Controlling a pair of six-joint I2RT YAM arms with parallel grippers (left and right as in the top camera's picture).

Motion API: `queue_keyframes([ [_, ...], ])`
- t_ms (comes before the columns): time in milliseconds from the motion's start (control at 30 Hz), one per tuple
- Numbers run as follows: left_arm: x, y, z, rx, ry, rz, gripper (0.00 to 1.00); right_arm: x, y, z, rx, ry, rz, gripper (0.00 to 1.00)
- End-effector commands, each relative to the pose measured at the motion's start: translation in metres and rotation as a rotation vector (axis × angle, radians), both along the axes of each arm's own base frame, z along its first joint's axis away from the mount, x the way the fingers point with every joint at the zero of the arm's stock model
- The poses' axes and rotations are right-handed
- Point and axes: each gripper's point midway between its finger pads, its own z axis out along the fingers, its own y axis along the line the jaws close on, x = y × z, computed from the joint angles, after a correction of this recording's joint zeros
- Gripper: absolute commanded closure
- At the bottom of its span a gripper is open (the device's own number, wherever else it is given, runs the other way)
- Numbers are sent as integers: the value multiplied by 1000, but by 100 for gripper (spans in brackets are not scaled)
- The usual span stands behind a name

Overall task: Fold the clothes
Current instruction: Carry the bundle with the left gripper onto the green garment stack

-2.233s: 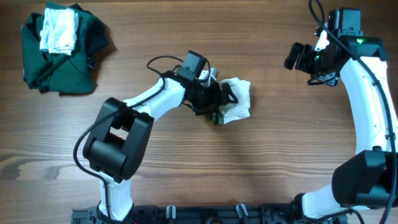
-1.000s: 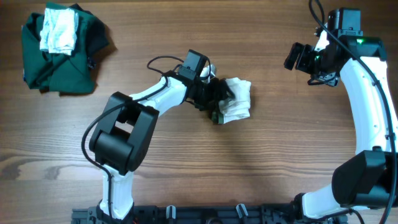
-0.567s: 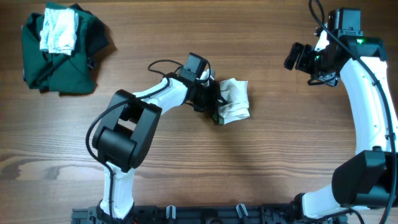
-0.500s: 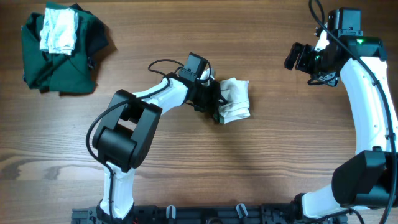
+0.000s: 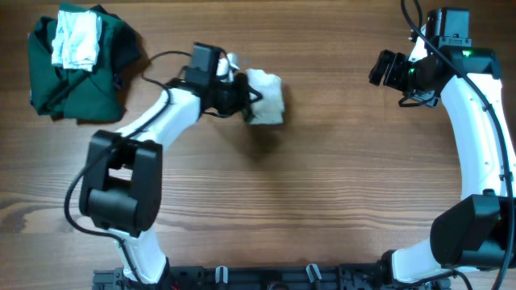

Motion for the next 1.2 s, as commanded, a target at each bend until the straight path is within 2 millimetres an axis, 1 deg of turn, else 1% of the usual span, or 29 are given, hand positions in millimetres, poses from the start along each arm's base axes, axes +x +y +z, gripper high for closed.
queue_keyframes([
  [0, 10, 23, 9, 6, -36, 33, 96, 3, -3, 2, -25, -9, 12, 0],
  [100, 20, 39, 13, 3, -54, 71, 96, 3, -3, 2, -25, -9, 12, 0],
  [267, 43, 72, 31, -10, -131, 147, 96, 3, -3, 2, -28, -10, 11, 0],
  [433, 61, 98, 42, -20, -188, 202, 96, 4, -3, 2, -28, -13, 10, 0],
  [500, 70, 106, 54, -46, -232, 208, 96, 4, -3, 2, -28, -15, 10, 0],
  [567, 76, 113, 63, -47, -255, 222, 96, 4, -3, 2, -28, -14, 10, 0],
  [700, 86, 118, 76, -51, -298, 232, 96, 5, -3, 2, -29, -18, 10, 0],
  [800, 100, 129, 99, -55, -359, 253, 96, 5, -3, 2, -29, -18, 10, 0],
  [867, 108, 141, 114, -60, -385, 282, 96, 5, -3, 2, -29, -18, 10, 0],
  [900, 110, 149, 120, -66, -383, 306, 96, 5, -3, 2, -29, -18, 11, 0],
  [1000, 116, 188, 141, -64, -405, 391, 96, 5, -3, 2, -29, -18, 10, 0],
  [1033, 115, 203, 148, -52, -421, 425, 96, 5, -3, 2, -29, -18, 10, 0],
  [1100, 110, 230, 160, -16, -430, 495, 96, 6, -3, 3, -29, -21, 10, 0],
  [1133, 103, 251, 167, 20, -422, 556, 96, 6, -3, 3, -29, -24, 10, 0],
  [1167, 96, 264, 172, 47, -412, 596, 96, 7, -3, 4, -29, -28, 10, 0],
])
